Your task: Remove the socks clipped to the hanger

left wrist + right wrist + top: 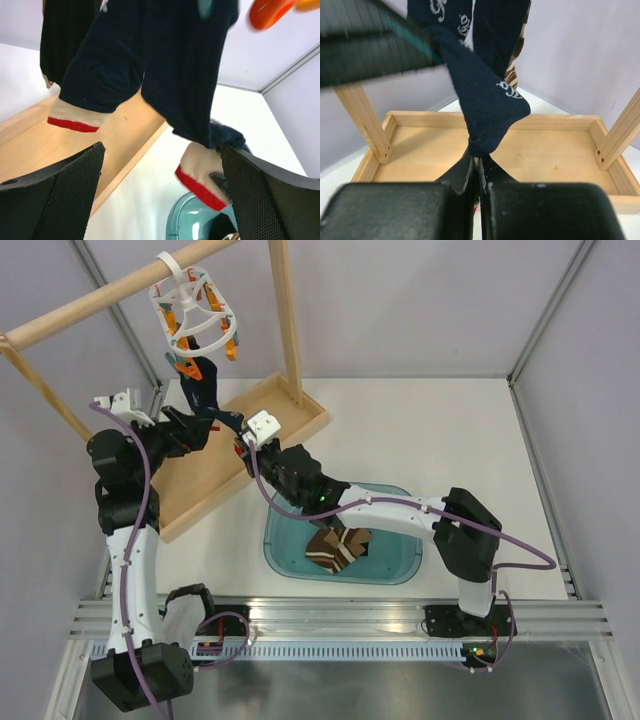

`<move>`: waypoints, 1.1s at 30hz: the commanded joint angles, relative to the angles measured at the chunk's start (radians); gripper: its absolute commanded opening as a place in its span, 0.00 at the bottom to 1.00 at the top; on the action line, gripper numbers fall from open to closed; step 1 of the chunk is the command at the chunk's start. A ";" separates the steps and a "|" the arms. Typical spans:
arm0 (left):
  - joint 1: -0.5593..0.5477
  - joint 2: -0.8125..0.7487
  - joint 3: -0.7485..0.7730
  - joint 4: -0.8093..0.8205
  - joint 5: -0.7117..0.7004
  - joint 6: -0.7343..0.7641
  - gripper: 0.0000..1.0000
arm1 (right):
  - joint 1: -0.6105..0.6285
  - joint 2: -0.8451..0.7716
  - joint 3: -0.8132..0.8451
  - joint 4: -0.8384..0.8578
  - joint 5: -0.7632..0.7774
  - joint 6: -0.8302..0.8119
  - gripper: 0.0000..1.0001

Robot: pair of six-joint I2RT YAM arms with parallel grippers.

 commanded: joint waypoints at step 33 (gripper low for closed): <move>-0.120 0.185 0.306 -0.010 -0.329 0.074 1.00 | 0.002 -0.144 -0.083 0.021 -0.073 0.059 0.01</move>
